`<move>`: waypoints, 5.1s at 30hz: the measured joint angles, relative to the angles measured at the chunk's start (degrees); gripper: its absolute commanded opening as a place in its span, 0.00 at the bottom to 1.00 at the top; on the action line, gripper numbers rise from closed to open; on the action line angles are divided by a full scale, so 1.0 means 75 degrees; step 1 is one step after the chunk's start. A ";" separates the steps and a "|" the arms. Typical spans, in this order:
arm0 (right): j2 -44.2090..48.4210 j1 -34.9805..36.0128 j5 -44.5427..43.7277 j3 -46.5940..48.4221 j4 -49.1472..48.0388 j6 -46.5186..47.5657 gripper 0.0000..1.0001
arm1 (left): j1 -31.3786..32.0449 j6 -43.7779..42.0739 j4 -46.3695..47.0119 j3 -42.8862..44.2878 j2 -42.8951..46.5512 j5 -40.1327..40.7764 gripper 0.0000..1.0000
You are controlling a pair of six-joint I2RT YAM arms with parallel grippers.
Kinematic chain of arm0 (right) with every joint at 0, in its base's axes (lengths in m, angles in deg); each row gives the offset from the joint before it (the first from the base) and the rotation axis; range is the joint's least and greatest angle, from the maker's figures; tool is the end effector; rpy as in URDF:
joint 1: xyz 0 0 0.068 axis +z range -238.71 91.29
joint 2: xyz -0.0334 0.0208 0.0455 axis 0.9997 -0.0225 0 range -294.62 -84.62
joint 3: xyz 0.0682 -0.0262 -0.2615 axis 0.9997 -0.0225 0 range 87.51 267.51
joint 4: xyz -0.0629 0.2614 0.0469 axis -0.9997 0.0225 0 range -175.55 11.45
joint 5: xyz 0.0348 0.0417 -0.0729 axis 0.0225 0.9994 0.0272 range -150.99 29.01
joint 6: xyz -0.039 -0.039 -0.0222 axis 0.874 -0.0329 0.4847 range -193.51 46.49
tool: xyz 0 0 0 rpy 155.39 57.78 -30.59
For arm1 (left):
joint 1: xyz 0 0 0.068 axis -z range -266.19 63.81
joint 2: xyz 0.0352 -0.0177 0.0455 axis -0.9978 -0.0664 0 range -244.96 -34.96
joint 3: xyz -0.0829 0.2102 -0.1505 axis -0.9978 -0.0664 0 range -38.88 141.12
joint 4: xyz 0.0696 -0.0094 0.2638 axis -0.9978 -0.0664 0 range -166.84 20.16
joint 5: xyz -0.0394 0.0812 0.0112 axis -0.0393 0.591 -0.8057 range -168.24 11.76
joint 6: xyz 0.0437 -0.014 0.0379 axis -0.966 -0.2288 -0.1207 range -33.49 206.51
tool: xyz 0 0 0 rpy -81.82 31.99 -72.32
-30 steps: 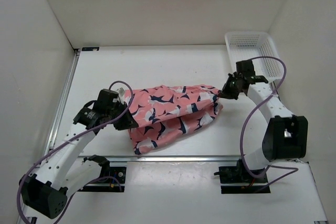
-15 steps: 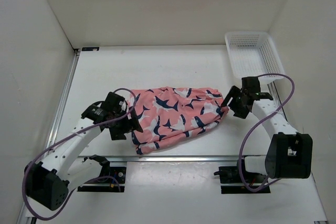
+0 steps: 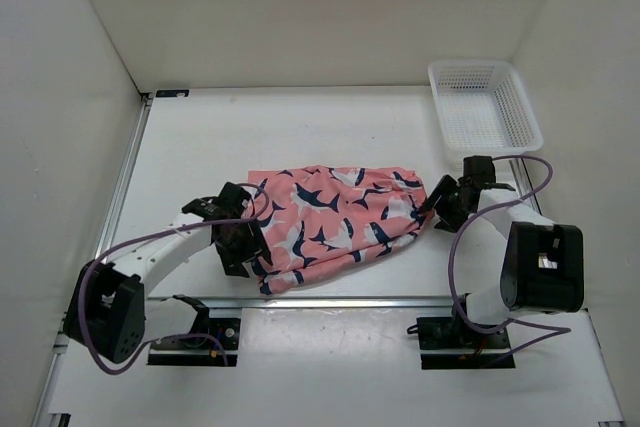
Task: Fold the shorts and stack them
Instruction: Fold the shorts
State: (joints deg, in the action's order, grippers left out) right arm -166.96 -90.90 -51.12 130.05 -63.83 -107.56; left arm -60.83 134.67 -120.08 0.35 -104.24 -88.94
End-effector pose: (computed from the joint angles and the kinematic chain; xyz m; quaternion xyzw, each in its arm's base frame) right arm 0.2769 -0.0031 0.1524 0.2802 0.9244 0.1475 0.2128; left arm 0.1768 -0.0927 0.1670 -0.1883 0.9741 -0.1248 0.0119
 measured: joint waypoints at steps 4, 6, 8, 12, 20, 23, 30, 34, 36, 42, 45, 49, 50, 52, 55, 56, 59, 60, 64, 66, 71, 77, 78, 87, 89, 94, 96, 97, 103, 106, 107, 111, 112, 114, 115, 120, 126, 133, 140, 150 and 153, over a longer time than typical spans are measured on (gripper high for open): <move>-0.0291 0.0003 0.0152 -0.0003 -0.0318 -0.0058 0.46 | 0.0000 0.0099 0.0213 -0.0015 -0.0539 0.0140 0.39; -0.0350 0.0003 0.0178 -0.0006 -0.0408 -0.0093 0.29 | 0.0000 0.0026 0.0256 0.0041 -0.0836 0.0195 0.20; -0.0364 0.0003 0.0195 -0.0020 -0.0484 -0.0131 0.15 | -0.0006 -0.0044 0.0297 0.0181 -0.1105 0.0233 0.10; -0.0370 0.0000 0.0254 -0.0055 -0.0577 -0.0373 0.00 | -0.0119 -0.0277 0.0321 0.0571 -0.1437 0.0300 0.10; 0.0152 0.0003 0.0070 -0.0388 -0.0691 -0.1393 0.00 | -0.1003 -0.1032 -0.0586 0.2538 -0.1448 0.0656 0.10; 0.0236 0.0003 0.0047 -0.0373 -0.0694 -0.1673 0.00 | -0.1183 -0.1338 -0.1035 0.3608 -0.1288 0.0644 0.10; 0.0274 0.0009 0.0017 -0.0143 -0.0673 -0.1950 0.00 | -0.0685 -0.1495 -0.1751 0.3092 0.0367 -0.0090 0.10; 0.0283 0.0020 -0.0017 -0.0146 -0.0621 -0.1988 0.06 | -0.0463 -0.1169 -0.1591 0.1233 0.0778 -0.0551 0.48; 0.0283 0.0017 -0.0117 -0.0146 -0.0621 -0.1976 0.35 | -0.0466 -0.1061 -0.1667 0.0539 0.0545 -0.0702 0.85; 0.0306 0.0009 -0.0335 -0.0152 -0.0606 -0.1661 0.55 | -0.0498 -0.1093 -0.1778 0.1367 -0.0131 -0.0329 0.88; 0.0326 0.0006 -0.0408 -0.0166 -0.0600 -0.1533 0.53 | -0.0615 -0.1113 -0.1451 0.2270 -0.0420 0.0044 0.81; 0.0323 0.0009 -0.0437 -0.0297 -0.0635 -0.1367 0.46 | -0.0970 -0.1186 -0.0828 0.2667 -0.1209 0.0411 0.66; 0.0289 0.0006 -0.0437 -0.0312 -0.0635 -0.1338 0.46 | -0.1075 -0.1201 -0.0673 0.2649 -0.1469 0.0472 0.63; 0.0149 0.0006 -0.0434 -0.0312 -0.0697 -0.1239 0.41 | -0.1247 -0.1250 -0.0402 0.2576 -0.1999 0.0527 0.61; -0.0189 0.0009 -0.0431 -0.0312 -0.0807 -0.1087 0.14 | -0.1428 -0.1279 -0.0117 0.2428 -0.2570 0.0539 0.49; -0.0268 0.0009 -0.0431 -0.0312 -0.0839 -0.1011 0.07 | -0.1451 -0.1282 -0.0064 0.2404 -0.2658 0.0545 0.42; -0.0309 0.0009 -0.0469 -0.0306 -0.0898 -0.0973 0.00 | -0.1486 -0.1323 0.0114 0.2401 -0.2871 0.0539 0.11; -0.0309 0.0009 -0.0478 -0.0300 -0.0895 -0.0968 0.00 | -0.1495 -0.1311 0.0166 0.2404 -0.2958 0.0536 0.11; -0.0221 0.0073 -0.0638 -0.0242 -0.0784 -0.0860 0.00 | -0.1507 -0.1367 0.0344 0.2430 -0.3529 0.0510 0.11; -0.0006 0.0207 -0.0860 -0.0149 -0.0554 -0.0775 0.00 | -0.1492 -0.1367 0.0379 0.2474 -0.3821 0.0504 0.11; 0.0720 0.1303 -0.1714 0.0734 0.0122 -0.0440 0.00 | -0.1448 -0.1393 0.0364 0.2702 -0.4199 0.0341 0.11; 0.0877 0.4310 -0.2404 0.2827 0.0289 0.0749 0.00 | -0.1448 -0.1425 0.0341 0.2873 -0.4368 0.0204 0.11; 0.0810 0.4884 -0.2486 0.3162 0.0297 0.1023 0.00 | -0.1448 -0.1425 0.0341 0.2888 -0.4389 0.0187 0.11; -0.1099 0.9177 -0.3503 0.4794 0.0367 0.2917 0.00 | -0.1445 -0.1422 0.0338 0.2914 -0.4409 0.0140 0.11; -0.1603 0.9655 -0.3684 0.4881 0.0452 0.3080 0.00 | -0.1443 -0.1422 0.0341 0.2920 -0.4409 0.0140 0.11; -0.2419 1.0019 -0.4045 0.5024 0.0702 0.3171 0.00 | -0.1437 -0.1419 0.0353 0.2920 -0.4409 0.0140 0.11; -0.2608 1.0016 -0.4182 0.5120 0.0694 0.3150 0.00 | -0.1440 -0.1419 0.0356 0.2920 -0.4406 0.0140 0.11; -0.2687 1.0016 -0.4255 0.5167 0.0697 0.3136 0.00 | -0.1457 -0.1419 0.0358 0.2920 -0.4401 0.0140 0.11; -0.3051 1.0019 -0.4878 0.5517 0.0650 0.2961 0.00 | -0.1676 -0.1440 0.0504 0.2824 -0.4130 0.0137 0.11; -0.3270 1.0008 -0.5164 0.5823 0.0612 0.2958 0.03 | -0.1801 -0.1518 0.0495 0.2818 -0.3882 0.0090 0.16; -0.3395 1.0002 -0.5217 0.5992 0.0562 0.2961 0.29 | -0.1874 -0.1574 0.0472 0.2818 -0.3786 0.0050 0.22; -0.3701 0.9967 -0.4960 0.6353 0.0318 0.2970 0.81 | -0.2221 -0.1795 0.0152 0.2856 -0.3378 -0.0140 0.59; -0.3681 0.9958 -0.4823 0.6341 0.0291 0.3013 0.81 | -0.2363 -0.1833 -0.0026 0.2926 -0.3238 -0.0175 0.69; -0.3518 0.9958 -0.4613 0.6237 0.0184 0.3010 0.82 | -0.2667 -0.1961 -0.0353 0.3171 -0.2949 -0.0213 0.69; -0.3328 0.9958 -0.4540 0.6076 0.0105 0.2990 0.82 | -0.2792 -0.2002 -0.0548 0.3392 -0.2830 -0.0221 0.67; -0.1478 0.9903 -0.4462 0.4811 -0.0023 0.2634 0.22 | -0.3118 -0.2218 -0.0918 0.4476 -0.2200 -0.0175 0.12; -0.0079 0.8851 -0.4074 0.4100 0.0029 0.1626 0.00 | -0.2460 -0.2296 -0.0877 0.4456 -0.1851 -0.0370 0.10; -0.0522 0.7557 -0.2465 0.2943 0.0117 0.0898 0.00 | -0.1888 -0.2174 -0.0309 0.3395 -0.2704 -0.0662 0.10; -0.1460 0.7044 -0.1524 0.1836 -0.0009 0.0128 0.00 | -0.1658 -0.2136 0.0213 0.3316 -0.4304 -0.0490 0.10; -0.3348 0.6662 -0.1705 0.3424 -0.0082 -0.0723 0.00 | -0.1425 -0.1970 0.0122 0.5761 -0.6242 -0.0306 0.10; -0.3832 0.6397 -0.2113 0.4138 -0.0032 -0.0708 0.22 | -0.1408 -0.1950 0.0073 0.6860 -0.6921 -0.0256 0.10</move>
State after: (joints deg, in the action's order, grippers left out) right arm -195.70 -42.93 -66.97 161.09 -64.08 -112.87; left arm -71.39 120.05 -119.53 51.80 -156.15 -90.86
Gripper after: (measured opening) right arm 0.015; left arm 0.110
